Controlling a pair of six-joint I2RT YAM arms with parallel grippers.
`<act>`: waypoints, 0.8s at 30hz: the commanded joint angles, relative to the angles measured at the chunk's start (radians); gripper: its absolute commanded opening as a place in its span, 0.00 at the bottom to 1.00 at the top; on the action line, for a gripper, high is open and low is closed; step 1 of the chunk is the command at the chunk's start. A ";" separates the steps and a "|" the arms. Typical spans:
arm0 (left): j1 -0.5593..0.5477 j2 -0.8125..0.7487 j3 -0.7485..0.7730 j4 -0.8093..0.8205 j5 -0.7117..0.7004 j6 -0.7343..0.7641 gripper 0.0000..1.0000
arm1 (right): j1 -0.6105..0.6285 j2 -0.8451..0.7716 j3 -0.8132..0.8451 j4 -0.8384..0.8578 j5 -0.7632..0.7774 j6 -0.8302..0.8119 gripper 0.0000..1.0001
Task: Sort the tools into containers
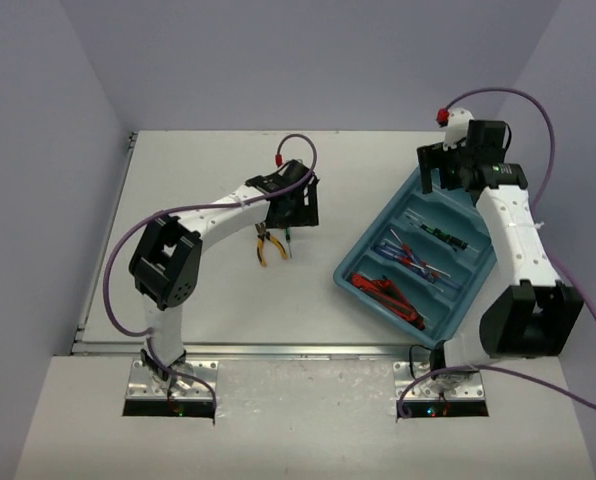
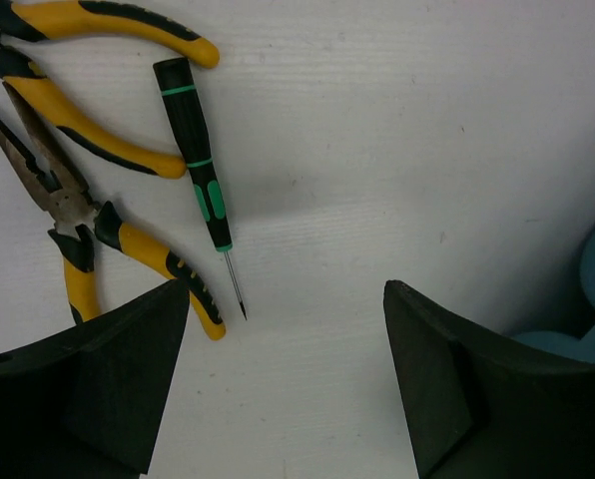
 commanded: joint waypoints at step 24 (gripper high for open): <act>0.017 0.295 0.137 -0.014 -0.094 -0.043 0.32 | 0.155 -0.244 -0.218 0.242 -0.623 0.549 0.72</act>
